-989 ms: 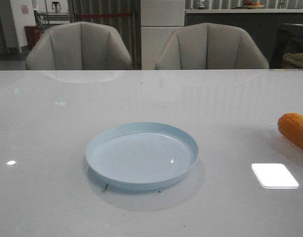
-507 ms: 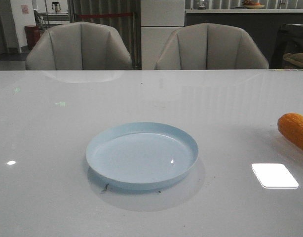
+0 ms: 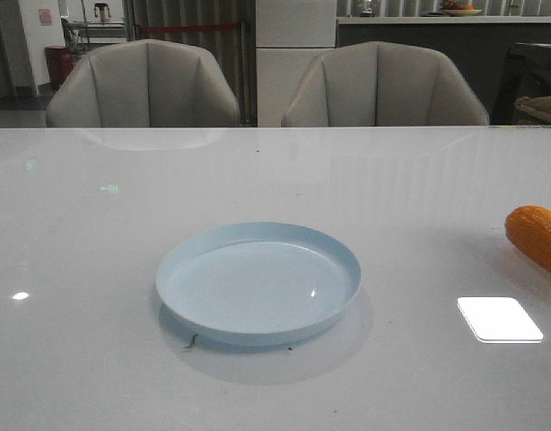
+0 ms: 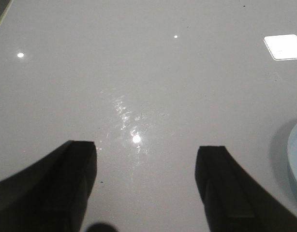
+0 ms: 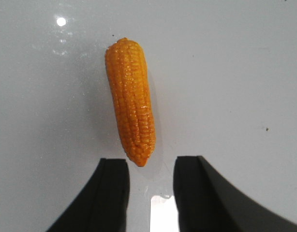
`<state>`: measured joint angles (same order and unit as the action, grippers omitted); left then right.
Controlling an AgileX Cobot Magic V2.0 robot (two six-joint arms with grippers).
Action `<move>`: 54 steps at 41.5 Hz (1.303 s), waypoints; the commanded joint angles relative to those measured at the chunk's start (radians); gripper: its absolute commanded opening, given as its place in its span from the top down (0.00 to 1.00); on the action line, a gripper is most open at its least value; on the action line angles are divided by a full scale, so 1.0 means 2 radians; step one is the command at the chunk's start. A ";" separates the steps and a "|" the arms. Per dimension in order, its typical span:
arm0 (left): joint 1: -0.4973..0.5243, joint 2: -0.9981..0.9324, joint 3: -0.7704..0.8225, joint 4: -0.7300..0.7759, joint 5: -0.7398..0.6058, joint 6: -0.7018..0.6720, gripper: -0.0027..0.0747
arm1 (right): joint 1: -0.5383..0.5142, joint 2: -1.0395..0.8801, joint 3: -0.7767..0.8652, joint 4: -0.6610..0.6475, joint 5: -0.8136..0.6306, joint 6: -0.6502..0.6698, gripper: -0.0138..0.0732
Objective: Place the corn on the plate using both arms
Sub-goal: 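Lower the right gripper onto the orange corn cob and close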
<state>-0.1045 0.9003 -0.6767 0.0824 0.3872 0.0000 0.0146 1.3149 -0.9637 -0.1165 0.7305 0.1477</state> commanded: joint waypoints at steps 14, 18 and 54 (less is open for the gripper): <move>0.001 -0.005 -0.013 -0.004 -0.040 -0.004 0.33 | -0.003 0.091 -0.153 -0.009 0.002 -0.041 0.55; 0.001 -0.005 -0.013 -0.004 -0.040 -0.004 0.32 | -0.003 0.104 -0.170 0.001 0.034 -0.047 0.59; 0.001 -0.005 -0.013 -0.004 -0.040 -0.004 0.32 | -0.003 0.237 -0.221 0.050 0.101 -0.089 0.20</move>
<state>-0.1045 0.9003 -0.6751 0.0804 0.3872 0.0000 0.0146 1.8164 -1.3706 -0.0432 0.9592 -0.0227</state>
